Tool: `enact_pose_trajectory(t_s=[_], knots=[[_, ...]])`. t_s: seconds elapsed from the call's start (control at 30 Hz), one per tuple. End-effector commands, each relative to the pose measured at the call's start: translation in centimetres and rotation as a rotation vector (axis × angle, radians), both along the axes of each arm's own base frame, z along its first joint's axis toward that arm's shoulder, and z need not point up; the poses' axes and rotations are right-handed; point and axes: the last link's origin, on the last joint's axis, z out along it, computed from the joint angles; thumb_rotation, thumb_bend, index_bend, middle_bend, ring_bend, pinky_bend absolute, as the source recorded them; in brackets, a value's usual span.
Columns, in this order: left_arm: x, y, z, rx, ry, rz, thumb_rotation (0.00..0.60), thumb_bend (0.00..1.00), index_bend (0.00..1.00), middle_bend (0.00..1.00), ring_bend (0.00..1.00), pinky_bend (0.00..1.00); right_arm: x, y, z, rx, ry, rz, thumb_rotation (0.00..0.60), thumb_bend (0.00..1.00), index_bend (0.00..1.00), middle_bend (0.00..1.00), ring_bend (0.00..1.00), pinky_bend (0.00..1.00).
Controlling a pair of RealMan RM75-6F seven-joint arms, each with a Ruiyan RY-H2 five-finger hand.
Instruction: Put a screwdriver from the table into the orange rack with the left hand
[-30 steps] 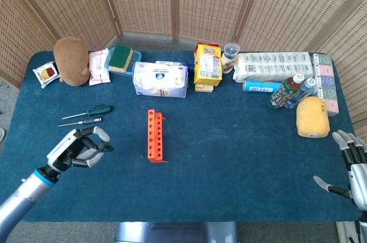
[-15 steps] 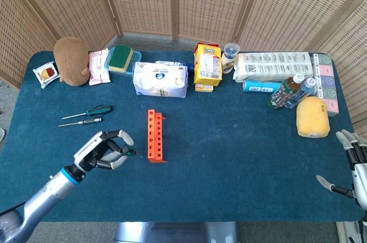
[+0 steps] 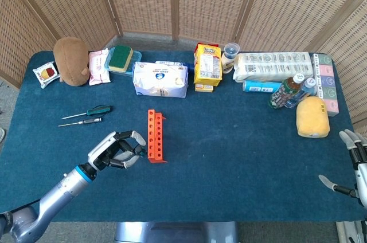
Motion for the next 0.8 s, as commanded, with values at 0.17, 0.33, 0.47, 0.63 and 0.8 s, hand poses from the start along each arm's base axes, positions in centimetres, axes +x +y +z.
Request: enact_pose_trajectory(t_s=[0.17,0.33,0.47,0.63,0.8], knots=[[0.1,0.1,-0.2,-0.005,0.002,0.009,0.600,0.44,0.48,1.00,1.00,1.00,-0.2,0.0,0.2,-0.004,-0.003,-0.002,0.522,0.01,0.03,0.06,0.05,0.00],[0.2,0.3,-0.5,-0.011,0.003,0.015,0.600,0.44,0.48,1.00,1.00,1.00,-0.2,0.0,0.3,-0.005,-0.001,-0.001,0.520,0.01,0.03,0.06,0.05,0.00],[0.1,0.5,-0.8,-0.012,0.013,0.019,0.600,0.44,0.48,1.00,1.00,1.00,-0.2,0.0,0.3,-0.004,-0.005,-0.002,0.522,0.01,0.03,0.06,0.05,0.00],[0.2,0.7,-1.1,-0.011,0.011,0.023,0.600,0.44,0.48,1.00,1.00,1.00,-0.3,0.0,0.3,-0.003,-0.005,-0.002,0.523,0.01,0.03,0.06,0.05,0.00],[0.3,0.7,-1.4,-0.015,0.016,0.020,0.600,0.44,0.48,1.00,1.00,1.00,-0.3,0.1,0.4,-0.004,-0.009,0.000,0.520,0.01,0.03,0.06,0.05,0.00]])
